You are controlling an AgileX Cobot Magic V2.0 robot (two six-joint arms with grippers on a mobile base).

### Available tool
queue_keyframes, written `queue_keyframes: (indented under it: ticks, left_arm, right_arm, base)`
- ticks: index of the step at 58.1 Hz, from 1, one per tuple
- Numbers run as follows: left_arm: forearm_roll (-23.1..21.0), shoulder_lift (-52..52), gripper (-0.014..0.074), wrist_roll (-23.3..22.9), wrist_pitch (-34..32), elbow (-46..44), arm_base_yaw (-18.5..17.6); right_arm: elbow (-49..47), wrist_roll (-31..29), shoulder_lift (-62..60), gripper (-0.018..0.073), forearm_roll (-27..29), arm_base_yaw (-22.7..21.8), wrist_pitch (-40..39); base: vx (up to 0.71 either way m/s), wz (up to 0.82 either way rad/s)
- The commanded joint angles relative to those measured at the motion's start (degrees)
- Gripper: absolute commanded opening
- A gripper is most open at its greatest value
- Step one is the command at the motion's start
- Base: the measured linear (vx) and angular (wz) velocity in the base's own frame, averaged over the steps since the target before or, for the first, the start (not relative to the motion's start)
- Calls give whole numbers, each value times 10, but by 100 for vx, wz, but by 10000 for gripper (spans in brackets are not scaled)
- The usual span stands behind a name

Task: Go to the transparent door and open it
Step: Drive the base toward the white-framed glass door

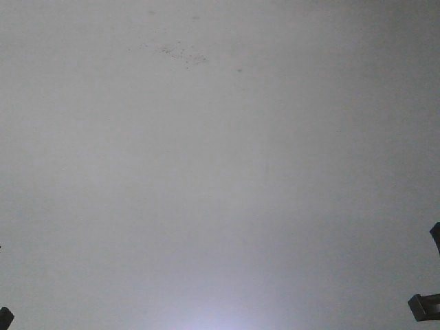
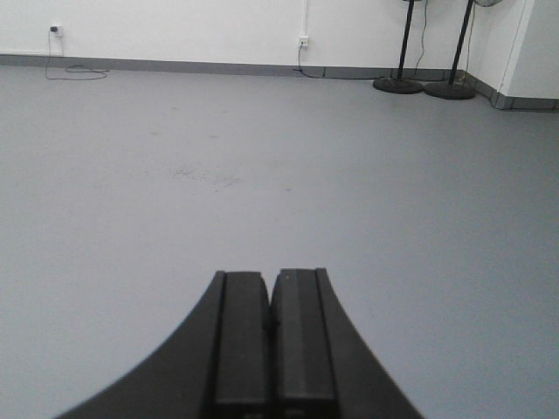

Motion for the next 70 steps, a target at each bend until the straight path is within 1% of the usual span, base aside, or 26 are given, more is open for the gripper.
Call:
queue_keyframes:
  ticks: [1, 26, 49, 70]
  left_arm:
    - [-6, -8, 0, -1, -48, 15, -3]
    - [-6, -8, 0, -1, -48, 15, -3]
    - [-6, -8, 0, -1, -48, 15, -3]
    - [-6, -8, 0, -1, -48, 15, -3]
  right_arm:
    - [8, -1, -8, 0, -1, -2, -48]
    - [8, -1, -8, 0, -1, -2, -48]
    - [8, -1, -8, 0, -1, -2, -48]
    - [8, -1, -8, 0, -1, -2, -48]
  base:
    - [1, 3]
    - [6, 5]
    - [20, 8]
    - [27, 33]
